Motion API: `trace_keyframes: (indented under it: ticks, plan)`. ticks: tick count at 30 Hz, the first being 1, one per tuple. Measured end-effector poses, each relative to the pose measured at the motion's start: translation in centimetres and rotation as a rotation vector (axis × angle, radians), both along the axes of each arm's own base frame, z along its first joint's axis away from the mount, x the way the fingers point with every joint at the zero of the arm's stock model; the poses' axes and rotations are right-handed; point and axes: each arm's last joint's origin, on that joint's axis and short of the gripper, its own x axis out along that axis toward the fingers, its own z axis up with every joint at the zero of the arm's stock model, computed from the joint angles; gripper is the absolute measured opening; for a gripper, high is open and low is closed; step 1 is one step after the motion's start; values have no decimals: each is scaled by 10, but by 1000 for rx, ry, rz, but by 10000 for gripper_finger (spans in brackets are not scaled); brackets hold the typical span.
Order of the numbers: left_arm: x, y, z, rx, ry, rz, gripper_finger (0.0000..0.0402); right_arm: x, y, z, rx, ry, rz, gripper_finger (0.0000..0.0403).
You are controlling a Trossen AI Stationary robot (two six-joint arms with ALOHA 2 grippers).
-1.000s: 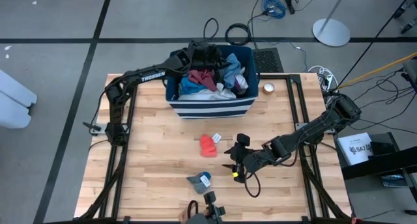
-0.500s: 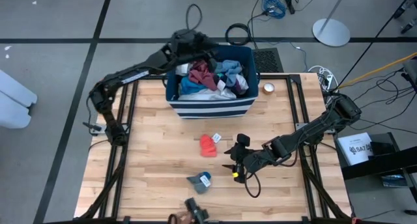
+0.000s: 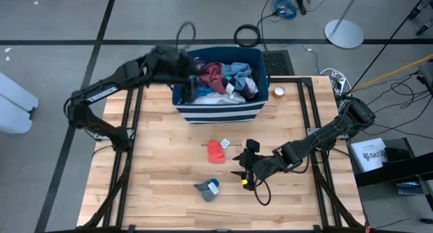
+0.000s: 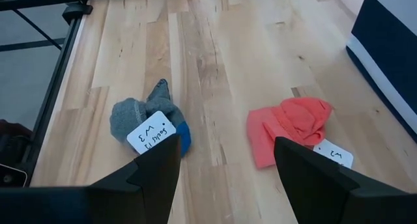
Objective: Sort clothes
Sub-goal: Put the orange pair of socks into the blue laundry organizer
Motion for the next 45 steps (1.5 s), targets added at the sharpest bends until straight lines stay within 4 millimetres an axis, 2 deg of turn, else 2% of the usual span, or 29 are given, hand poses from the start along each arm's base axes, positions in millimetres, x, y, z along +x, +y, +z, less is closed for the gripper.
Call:
trace_keyframes:
  ticks: [4, 9, 14, 19, 23, 28, 32, 36, 39, 45]
  plan:
    - [-4, -37, -2, -31, 79, -118, 163, 0, 0, 0, 0, -1, 0, 233]
    - [2, -88, -12, -57, 144, -272, 163, 0, 0, 0, 0, -1, 0, 233]
    - [10, -133, -51, -22, 217, -290, 160, 0, 0, 0, 0, 0, 0, 233]
    - [16, -160, -99, -35, 159, -288, 159, 0, 0, 0, 1, -2, 0, 233]
    - [19, -170, -144, -78, 122, -270, 159, 0, 0, 1, 4, -7, 0, 233]
    - [17, -176, -190, -126, 49, -226, 159, 0, 0, 1, 3, -7, 0, 233]
    - [10, -182, -212, -160, 15, -218, 159, 0, 0, 0, 3, -6, 0, 233]
    - [9, -186, -228, -118, 30, -175, 159, 1, 0, 0, 3, -6, -2, 233]
    - [13, -187, -238, -101, 49, -153, 159, 1, -2, 0, 3, -6, -7, 233]
    - [26, -191, -272, -72, 131, -139, 159, 1, -2, 0, 13, -7, -16, 233]
